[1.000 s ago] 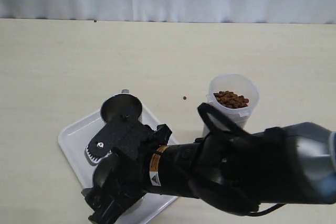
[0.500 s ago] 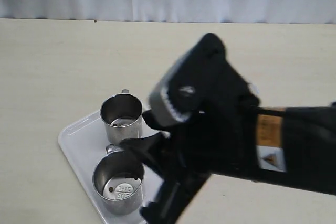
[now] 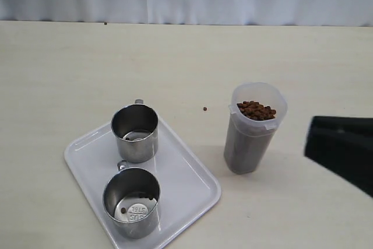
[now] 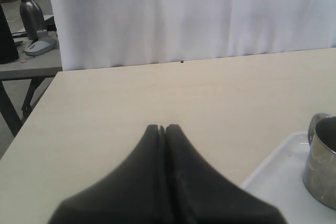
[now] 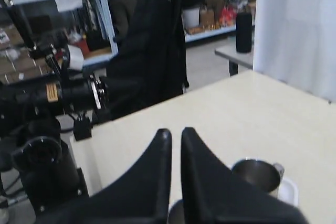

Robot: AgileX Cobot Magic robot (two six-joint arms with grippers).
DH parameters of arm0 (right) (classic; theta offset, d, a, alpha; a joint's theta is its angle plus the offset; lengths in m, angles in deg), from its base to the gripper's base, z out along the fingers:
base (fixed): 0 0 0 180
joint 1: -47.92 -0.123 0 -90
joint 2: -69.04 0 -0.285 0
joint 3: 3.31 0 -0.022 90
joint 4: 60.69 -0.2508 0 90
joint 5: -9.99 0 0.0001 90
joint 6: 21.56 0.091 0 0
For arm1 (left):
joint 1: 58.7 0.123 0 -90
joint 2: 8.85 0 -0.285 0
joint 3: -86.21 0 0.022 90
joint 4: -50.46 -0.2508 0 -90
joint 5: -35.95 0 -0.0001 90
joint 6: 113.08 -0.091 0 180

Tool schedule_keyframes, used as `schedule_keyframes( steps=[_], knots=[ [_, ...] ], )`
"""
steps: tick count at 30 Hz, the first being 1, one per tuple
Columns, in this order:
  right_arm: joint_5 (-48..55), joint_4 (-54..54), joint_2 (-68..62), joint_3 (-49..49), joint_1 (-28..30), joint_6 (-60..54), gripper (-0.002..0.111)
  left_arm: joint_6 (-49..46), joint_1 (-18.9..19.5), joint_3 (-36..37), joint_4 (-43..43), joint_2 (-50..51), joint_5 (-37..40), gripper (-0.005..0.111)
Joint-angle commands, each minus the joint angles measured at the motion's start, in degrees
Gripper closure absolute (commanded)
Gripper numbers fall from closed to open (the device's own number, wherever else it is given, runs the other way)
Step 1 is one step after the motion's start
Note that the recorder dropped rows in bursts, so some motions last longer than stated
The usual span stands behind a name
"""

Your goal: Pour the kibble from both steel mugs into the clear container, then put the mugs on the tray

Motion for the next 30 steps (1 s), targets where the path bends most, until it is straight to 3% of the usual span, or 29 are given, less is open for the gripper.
schedule_keyframes(
  steps=[1,3,5,9,14,17,23,30],
  knots=[
    [0.0,-0.1,7.8,-0.5,-0.1,-0.6,0.103,0.0,0.1,0.1,-0.1,-0.2,-1.0,0.107],
    [-3.3,-2.5,11.1,-2.5,3.0,-0.6,0.103,0.0,0.1,0.1,-0.1,-0.2,-1.0,0.107],
    [-10.0,-5.4,13.6,-6.5,9.8,-0.6,0.103,0.0,0.1,0.1,-0.1,-0.2,-1.0,0.107],
    [-20.2,-6.4,18.0,-15.2,28.0,-0.6,0.103,0.0,0.1,0.1,-0.1,-0.2,-1.0,0.107],
    [-20.7,-6.4,22.9,-23.7,49.2,-0.6,0.103,0.0,0.1,0.1,-0.1,-0.2,-1.0,0.107],
    [-20.7,-6.4,24.8,-27.4,52.2,-0.6,0.103,0.0,0.1,0.1,-0.1,-0.2,-1.0,0.107],
    [-5.9,-6.4,25.4,-27.4,53.6,-0.6,0.103,0.0,0.1,0.1,-0.1,-0.2,-1.0,0.107],
    [-4.0,-6.4,25.4,-27.4,70.1,-0.6,0.103,0.0,0.1,0.1,-0.1,-0.2,-1.0,0.107]
  ],
)
